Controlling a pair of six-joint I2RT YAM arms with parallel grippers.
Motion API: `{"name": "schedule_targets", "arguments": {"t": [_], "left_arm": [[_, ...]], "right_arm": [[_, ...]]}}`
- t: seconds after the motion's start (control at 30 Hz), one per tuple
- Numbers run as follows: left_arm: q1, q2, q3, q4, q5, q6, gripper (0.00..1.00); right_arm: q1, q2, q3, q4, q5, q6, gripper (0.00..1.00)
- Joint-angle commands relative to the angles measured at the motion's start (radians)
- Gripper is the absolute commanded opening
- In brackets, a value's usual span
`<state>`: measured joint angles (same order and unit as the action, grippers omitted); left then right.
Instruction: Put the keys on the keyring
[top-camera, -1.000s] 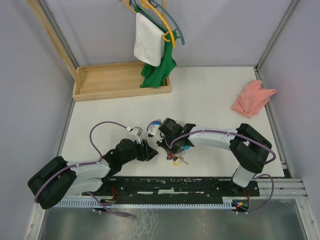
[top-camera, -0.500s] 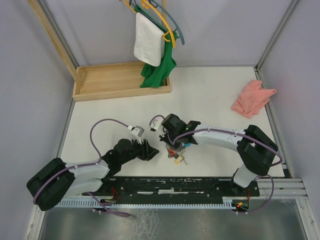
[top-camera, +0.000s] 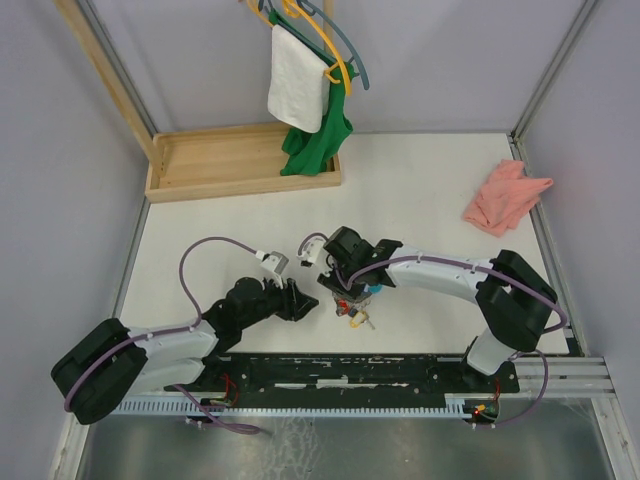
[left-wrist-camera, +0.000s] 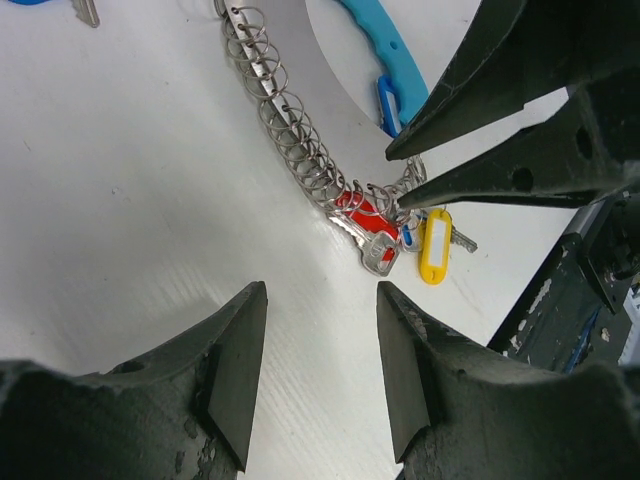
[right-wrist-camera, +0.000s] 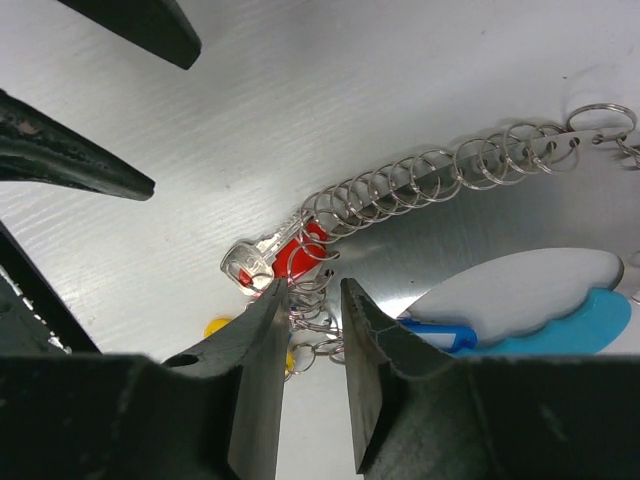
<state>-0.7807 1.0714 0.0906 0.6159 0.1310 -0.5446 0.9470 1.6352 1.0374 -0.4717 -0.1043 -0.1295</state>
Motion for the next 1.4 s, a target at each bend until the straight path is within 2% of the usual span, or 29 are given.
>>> {"name": "schedule_targets", "arguments": {"t": [0.0, 0.4, 0.7, 0.97, 1.2, 1.37], "left_arm": [[0.003, -0.035, 0.02, 0.003, -0.026, 0.052, 0.55], [0.003, -0.053, 0.009, -0.01, -0.036, 0.052, 0.55], [0.003, -0.067, 0.0, -0.01, -0.041, 0.046, 0.55], [0.003, -0.091, -0.01, -0.004, -0.044, 0.052, 0.55], [0.004, -0.133, -0.024, 0.038, -0.028, 0.082, 0.55], [0.004, -0.174, -0.026, 0.09, 0.012, 0.118, 0.54]], "right_arm": [[0.016, -0.016, 0.007, 0.005, -0.035, -0.053, 0.37], [0.025, 0.048, 0.008, 0.001, -0.008, -0.079, 0.39], [0.028, 0.087, 0.014, 0.001, 0.014, -0.087, 0.37], [0.028, 0.055, 0.016, 0.003, 0.024, -0.081, 0.21], [0.027, -0.054, 0.012, -0.009, 0.013, -0.088, 0.03], [0.014, -0.157, -0.005, 0.02, -0.014, -0.09, 0.01]]}}
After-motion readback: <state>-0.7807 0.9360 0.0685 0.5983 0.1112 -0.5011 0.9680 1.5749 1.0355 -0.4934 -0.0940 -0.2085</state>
